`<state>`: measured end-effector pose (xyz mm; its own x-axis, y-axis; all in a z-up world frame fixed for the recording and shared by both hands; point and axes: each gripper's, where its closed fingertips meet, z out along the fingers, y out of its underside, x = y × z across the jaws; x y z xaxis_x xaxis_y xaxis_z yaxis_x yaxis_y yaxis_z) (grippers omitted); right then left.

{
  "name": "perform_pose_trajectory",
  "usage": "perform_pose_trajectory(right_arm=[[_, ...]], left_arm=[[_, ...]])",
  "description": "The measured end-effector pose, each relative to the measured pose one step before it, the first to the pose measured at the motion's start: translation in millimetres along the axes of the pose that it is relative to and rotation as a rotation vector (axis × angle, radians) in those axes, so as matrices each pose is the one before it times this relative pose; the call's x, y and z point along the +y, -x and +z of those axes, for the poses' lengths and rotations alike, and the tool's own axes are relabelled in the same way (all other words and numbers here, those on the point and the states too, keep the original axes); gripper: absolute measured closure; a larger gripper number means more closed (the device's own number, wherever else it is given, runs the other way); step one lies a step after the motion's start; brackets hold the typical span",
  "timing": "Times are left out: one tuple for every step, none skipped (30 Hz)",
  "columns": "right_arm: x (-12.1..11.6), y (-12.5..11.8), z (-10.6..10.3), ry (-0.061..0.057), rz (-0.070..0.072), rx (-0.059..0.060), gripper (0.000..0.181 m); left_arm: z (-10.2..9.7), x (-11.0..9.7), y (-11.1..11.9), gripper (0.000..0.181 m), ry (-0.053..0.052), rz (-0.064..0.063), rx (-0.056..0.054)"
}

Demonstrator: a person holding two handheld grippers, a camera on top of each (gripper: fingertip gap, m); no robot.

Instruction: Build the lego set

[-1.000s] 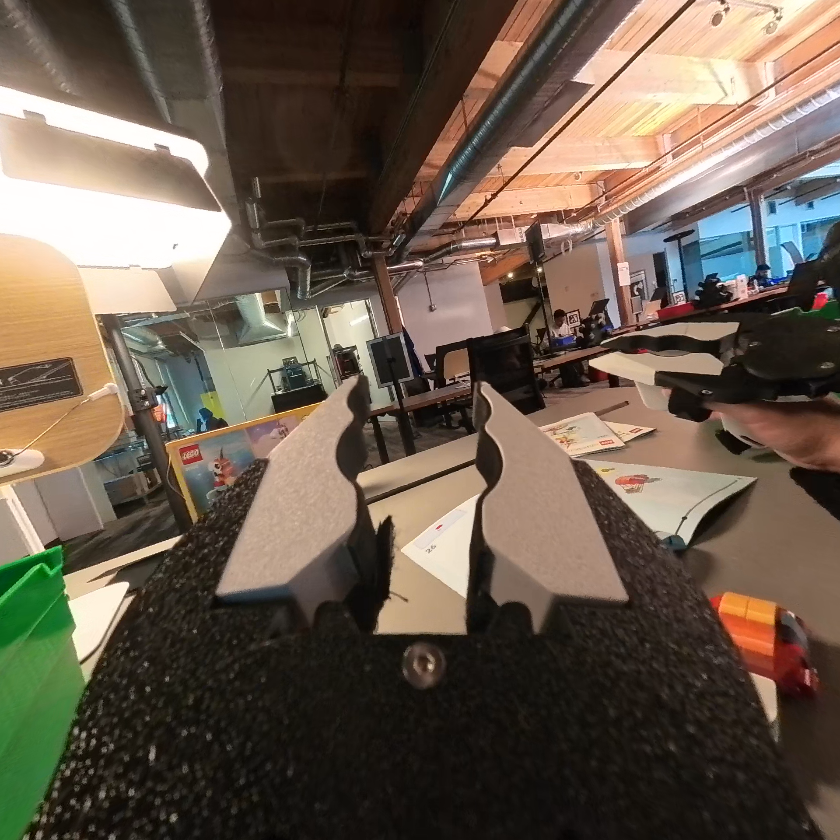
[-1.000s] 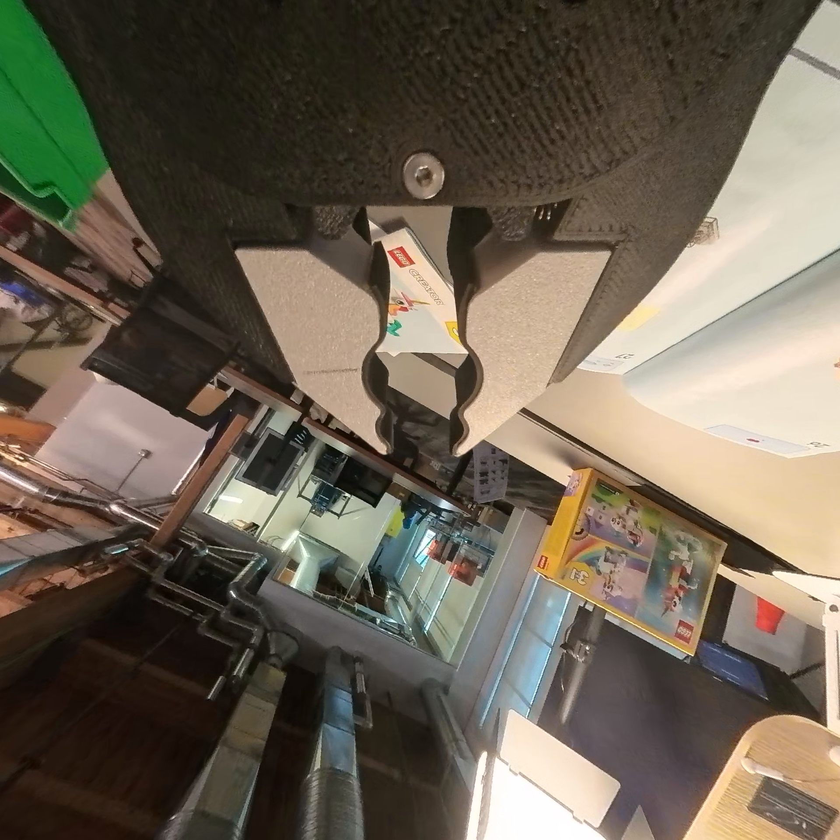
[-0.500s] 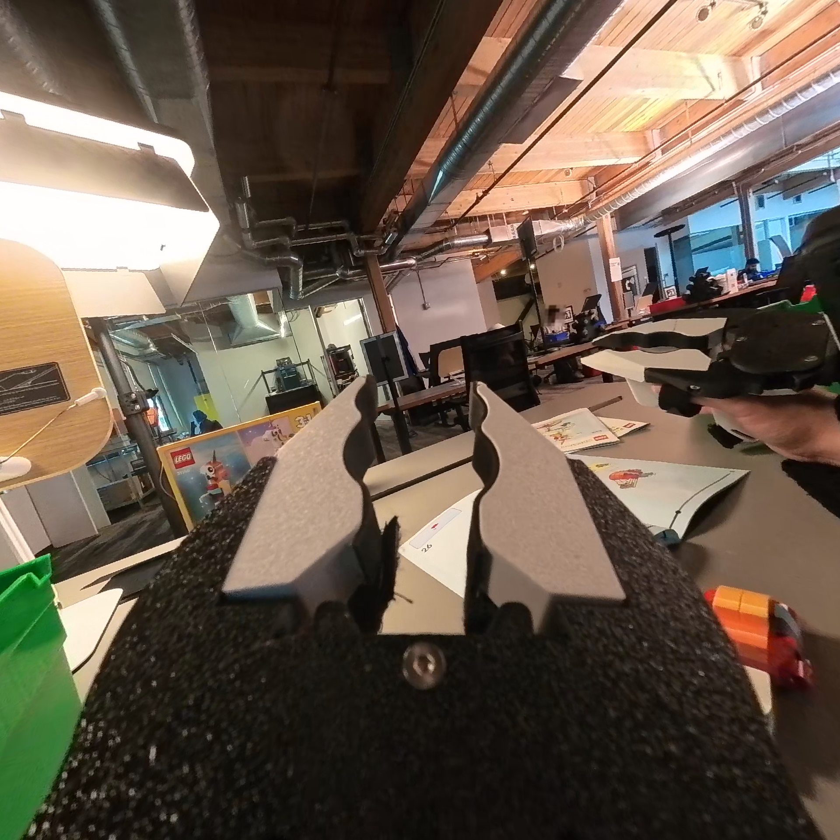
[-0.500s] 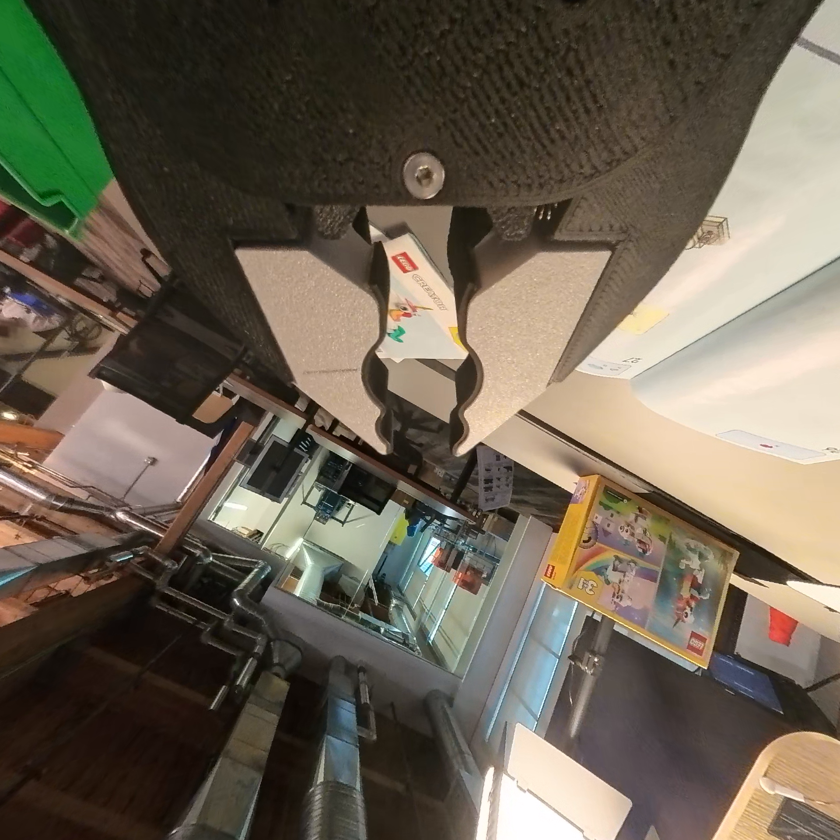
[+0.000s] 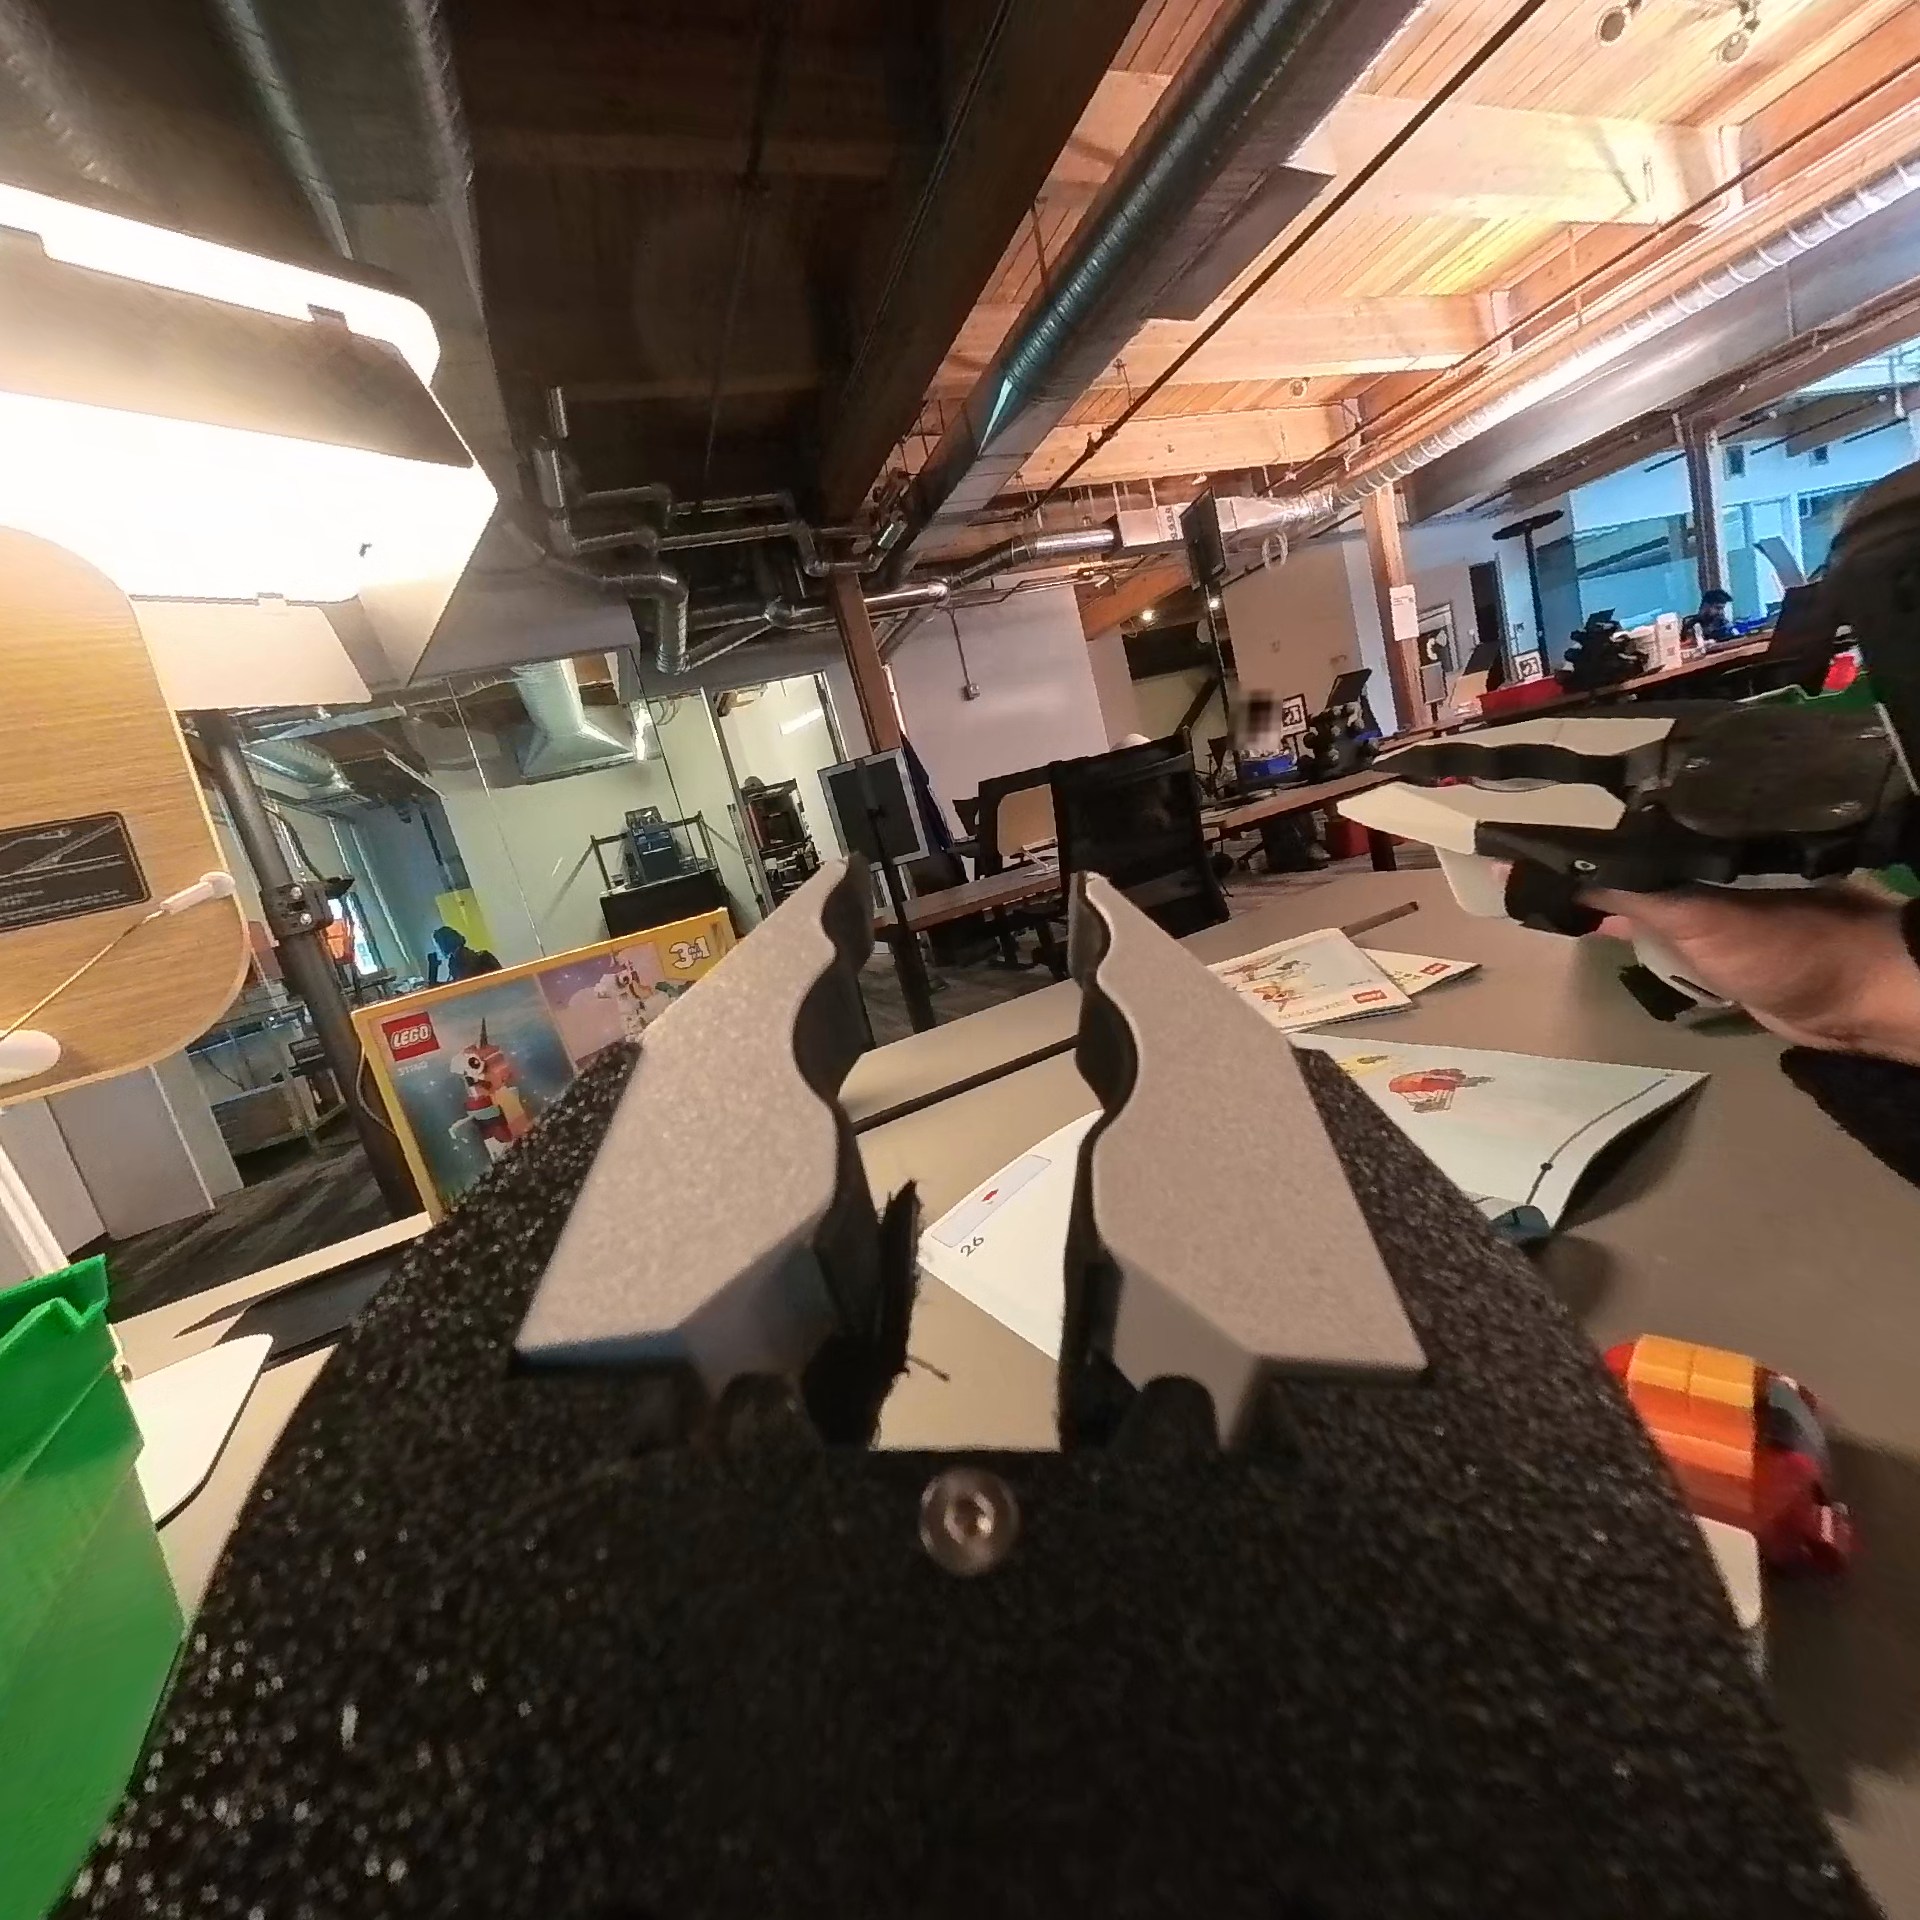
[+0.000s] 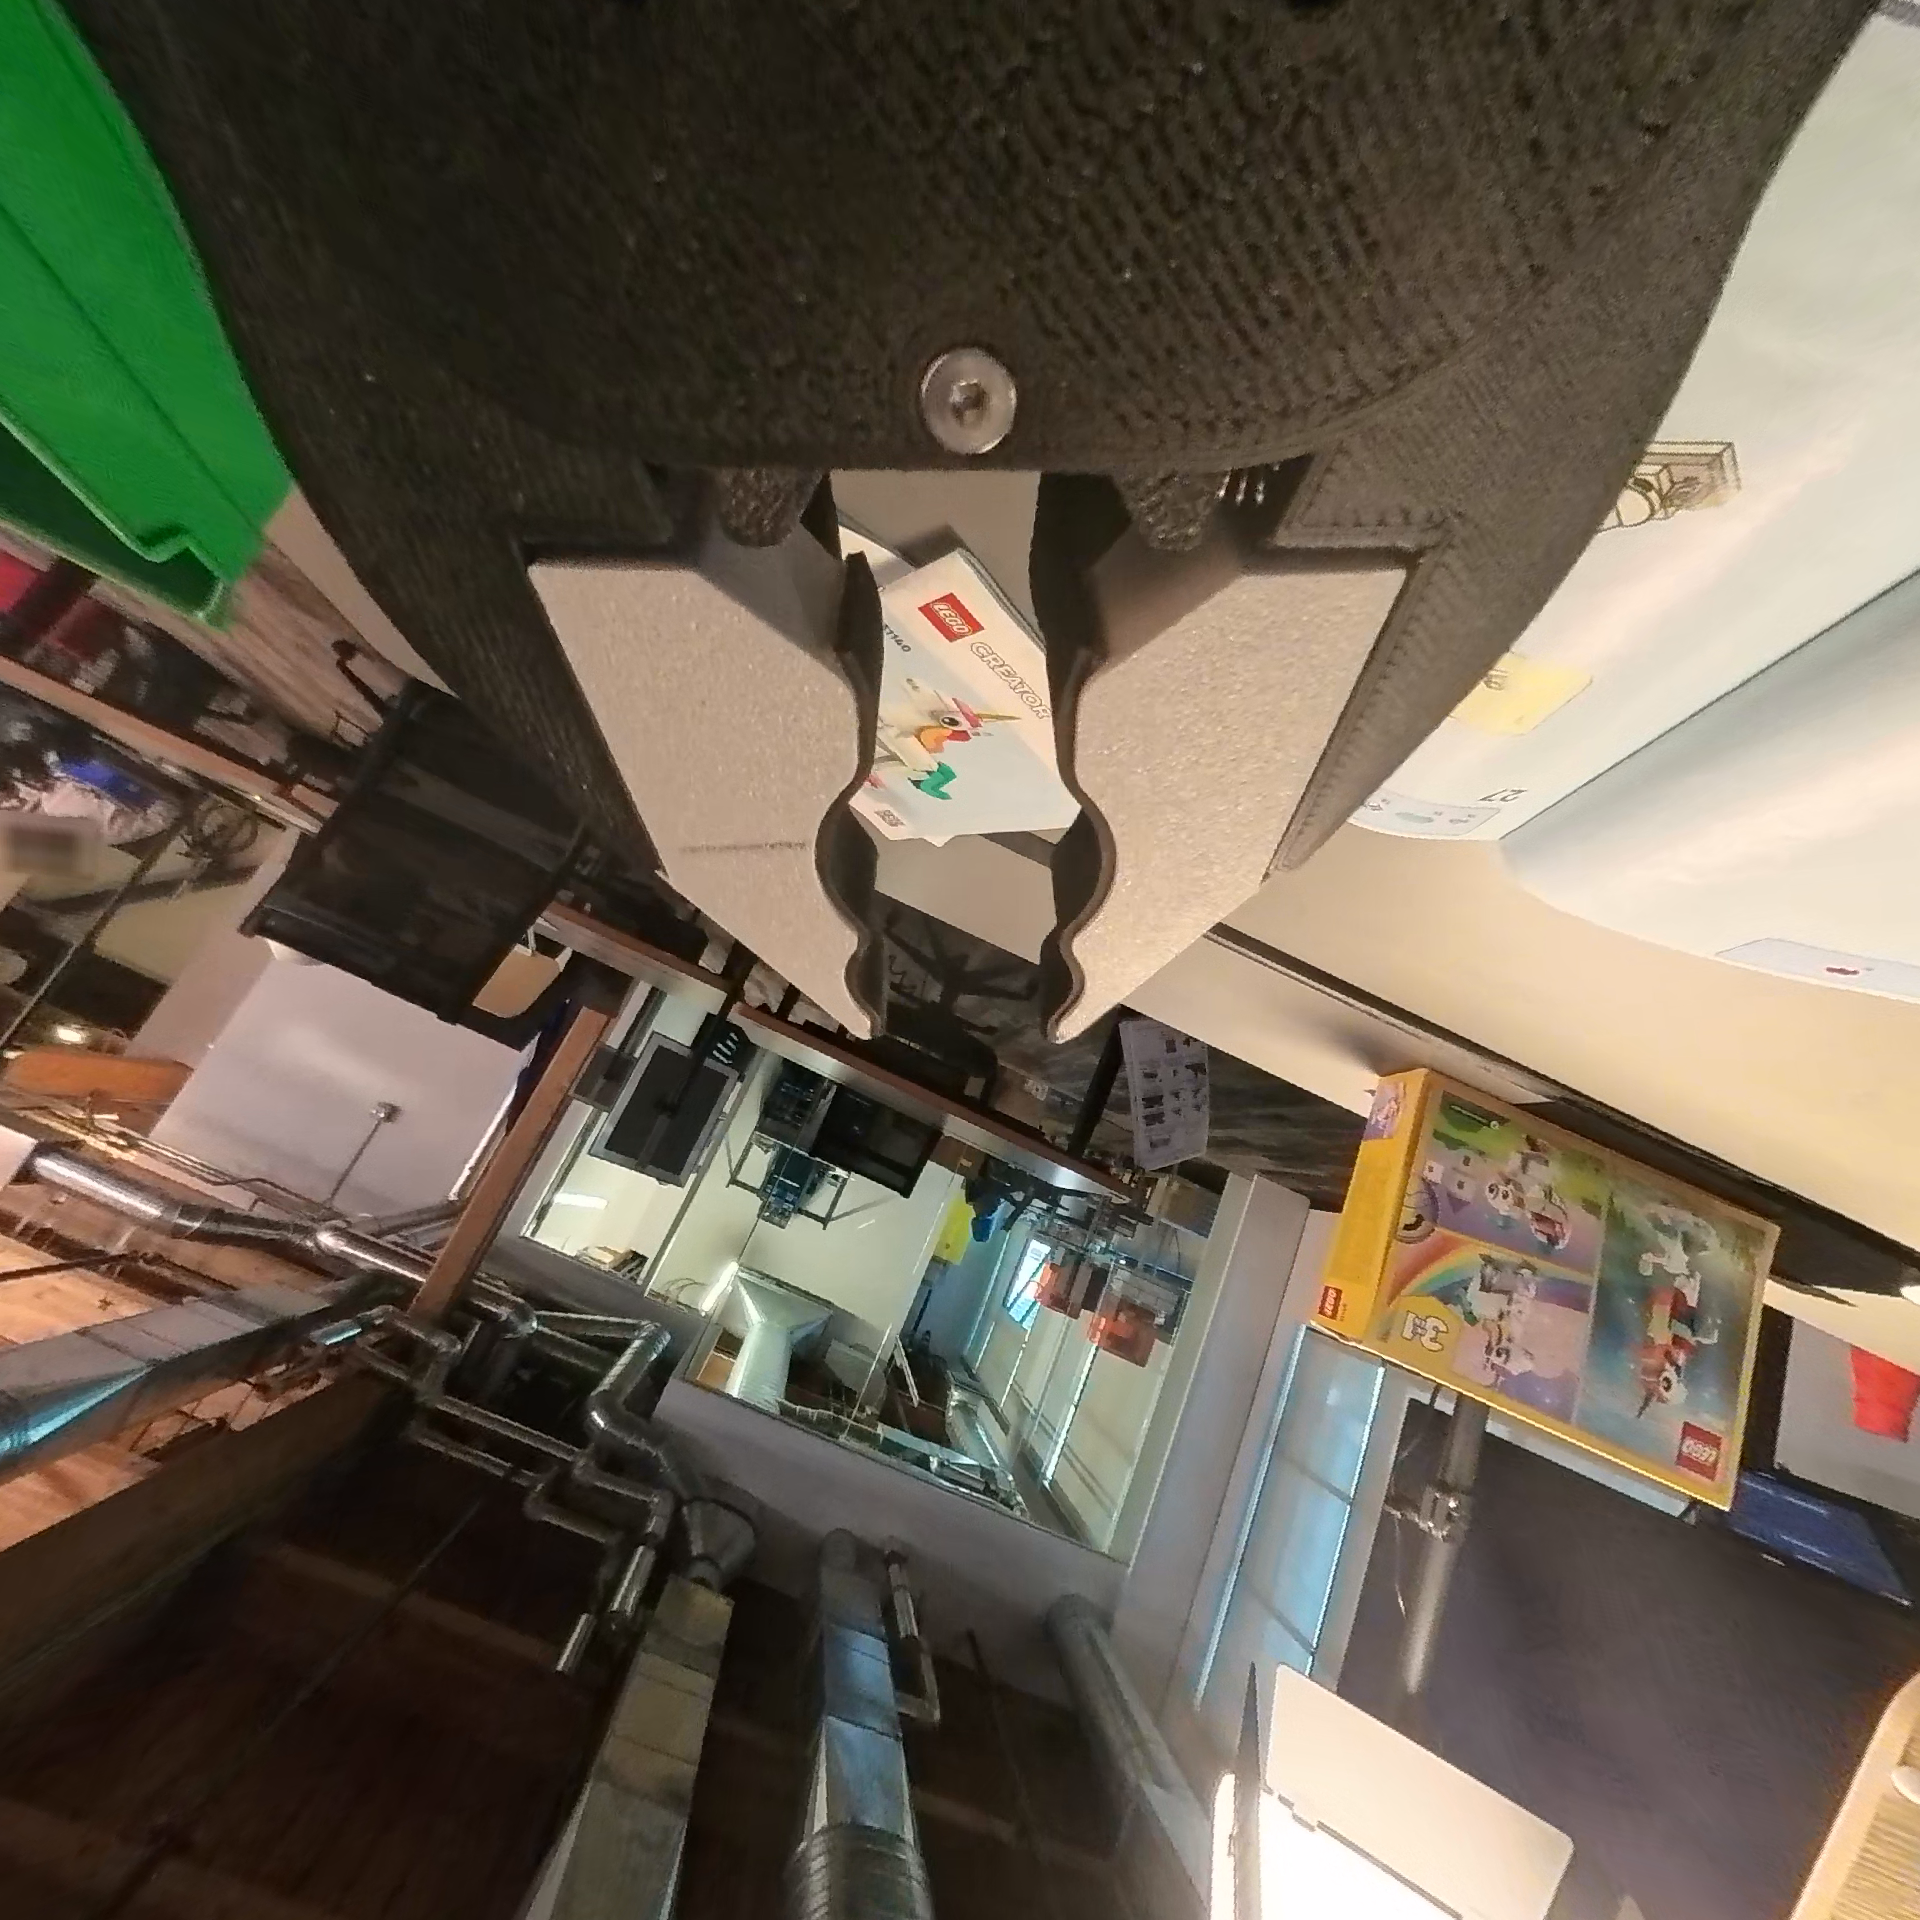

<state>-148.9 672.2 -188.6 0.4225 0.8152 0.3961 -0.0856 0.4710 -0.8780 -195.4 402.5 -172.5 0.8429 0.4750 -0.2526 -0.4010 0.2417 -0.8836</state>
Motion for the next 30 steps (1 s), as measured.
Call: perform_pose_trajectory(right_arm=[[-0.08, 0.37, -0.02, -0.0003, -0.0019, -0.0013, 0.154], [-0.02, 0.38, -0.05, 0.0002, -0.0019, -0.0013, 0.154], [-0.03, 0.32, -0.04, 0.0001, -0.0019, -0.0009, 0.154], [-0.06, 0.24, 0.11, 0.0001, -0.0015, -0.0007, 0.154], [0.12, 0.21, 0.0, 0.0005, -0.0008, -0.0007, 0.154], [0.05, 0.12, 0.01, 0.0006, -0.0008, -0.0004, 0.154], [0.04, 0.11, -0.06, 0.0, -0.001, -0.0004, 0.154], [-0.04, 0.17, 0.06, 0.0, -0.0004, -0.0006, 0.154], [0.05, -0.01, -0.03, 0.0004, -0.0006, -0.0003, 0.154], [0.02, 0.0, 0.03, 0.0004, -0.0009, 0.0004, 0.154], [0.07, -0.05, 0.06, 0.0005, -0.0005, 0.0004, 0.154], [0.19, -0.3, 0.06, 0.0009, -0.0009, 0.0014, 0.154], [0.21, -0.74, 0.04, 0.0011, -0.0014, 0.0043, 0.154], [0.15, -1.38, -0.11, 0.0008, -0.0008, 0.0069, 0.154], [0.23, -1.6, 0.01, 0.0009, 0.0011, 0.0073, 0.155], [0.31, -1.7, -0.05, 0.0012, 0.0039, 0.0068, 0.155], [0.35, -1.48, -0.04, 0.0009, 0.0066, 0.0052, 0.154], [0.3, -1.26, -0.14, 0.0004, 0.0083, 0.0032, 0.155], [0.19, -0.88, -0.12, -0.0006, 0.0085, 0.0014, 0.155], [-0.02, -0.58, -0.03, -0.0005, 0.007, 0.0006, 0.155], [0.35, -0.35, -0.04, 0.0004, 0.0046, -0.0002, 0.155], [0.3, 0.04, 0.12, 0.0011, 0.0017, -0.0009, 0.155], [0.02, 0.36, 0.06, 0.0006, -0.0013, -0.0014, 0.155], [0.03, 0.78, 0.06, 0.0, -0.0028, -0.0032, 0.155], [-0.04, 0.93, 0.04, -0.0002, -0.0035, -0.004, 0.155], [-0.01, 0.94, 0.07, 0.0003, -0.0041, -0.0035, 0.155], [0.14, 0.8, 0.05, 0.0011, -0.0037, -0.0029, 0.155], [0.11, 0.59, 0.16, 0.0009, -0.0027, -0.0023, 0.155], [0.19, 0.27, 0.15, 0.0009, -0.0016, -0.001, 0.155], [0.17, 0.02, -0.07, 0.0006, -0.0002, 0.0001, 0.155]], left_arm=[[0.1, 0.08, -0.25, 0.146, 0.0005, 0.0008, 0.0009], [0.05, 0.09, -0.14, 0.146, 0.0004, 0.0007, 0.001], [0.05, -0.01, -0.14, 0.146, 0.0, 0.0004, 0.0002], [0.03, 0.06, 0.02, 0.147, 0.0001, -0.0005, 0.0002], [0.04, 0.02, 0.0, 0.147, 0.0005, -0.0011, 0.0003], [-0.02, 0.07, 0.21, 0.147, 0.0001, -0.0007, -0.0003], [-0.02, -0.04, 0.07, 0.147, -0.0004, -0.0009, 0.0], [0.07, 0.16, -0.06, 0.147, 0.0007, -0.0006, 0.0004], [0.04, 0.12, -0.12, 0.147, 0.0007, 0.0001, 0.0006], [-0.03, -0.05, -0.06, 0.147, -0.0001, 0.0007, 0.0002], [-0.07, -0.03, 0.04, 0.147, -0.0007, 0.0, -0.0001], [-0.07, -0.06, 0.0, 0.147, -0.0003, -0.0007, 0.0], [0.21, 0.1, 0.23, 0.148, 0.0003, -0.0011, -0.0005], [0.27, 0.38, 0.01, 0.148, 0.0013, -0.0013, 0.0001], [0.23, 0.56, 0.04, 0.148, 0.0023, -0.0014, 0.0004], [0.03, 0.37, 0.42, 0.148, 0.0016, -0.0015, -0.0013], [-0.21, -0.03, 0.67, 0.148, -0.0003, -0.0019, -0.0026], [-0.24, -0.15, 0.74, 0.148, -0.0011, -0.0024, -0.003], [-0.3, -0.03, 0.59, 0.148, -0.0002, -0.0023, -0.0019], [-0.02, 0.18, 0.26, 0.149, 0.0006, -0.0018, -0.0006], [-0.04, 0.18, 0.04, 0.149, 0.001, -0.0006, 0.0], [0.08, 0.15, 0.01, 0.149, 0.0006, 0.0002, 0.0003], [-0.01, 0.1, -0.22, 0.149, 0.0002, 0.0005, 0.0007], [0.02, 0.15, -0.2, 0.149, 0.0009, 0.0, 0.0011], [0.21, 0.17, -0.08, 0.149, 0.001, -0.0007, 0.001], [-0.04, 0.19, -0.04, 0.149, 0.0005, -0.0006, 0.0004], [0.1, 0.11, -0.11, 0.149, 0.0004, -0.001, 0.0006], [0.18, 0.35, -0.15, 0.149, 0.002, -0.0018, 0.0014], [0.12, 0.47, -0.04, 0.149, 0.0022, -0.0013, 0.0007], [0.03, -0.06, 0.19, 0.149, -0.0004, 0.0006, -0.001]])
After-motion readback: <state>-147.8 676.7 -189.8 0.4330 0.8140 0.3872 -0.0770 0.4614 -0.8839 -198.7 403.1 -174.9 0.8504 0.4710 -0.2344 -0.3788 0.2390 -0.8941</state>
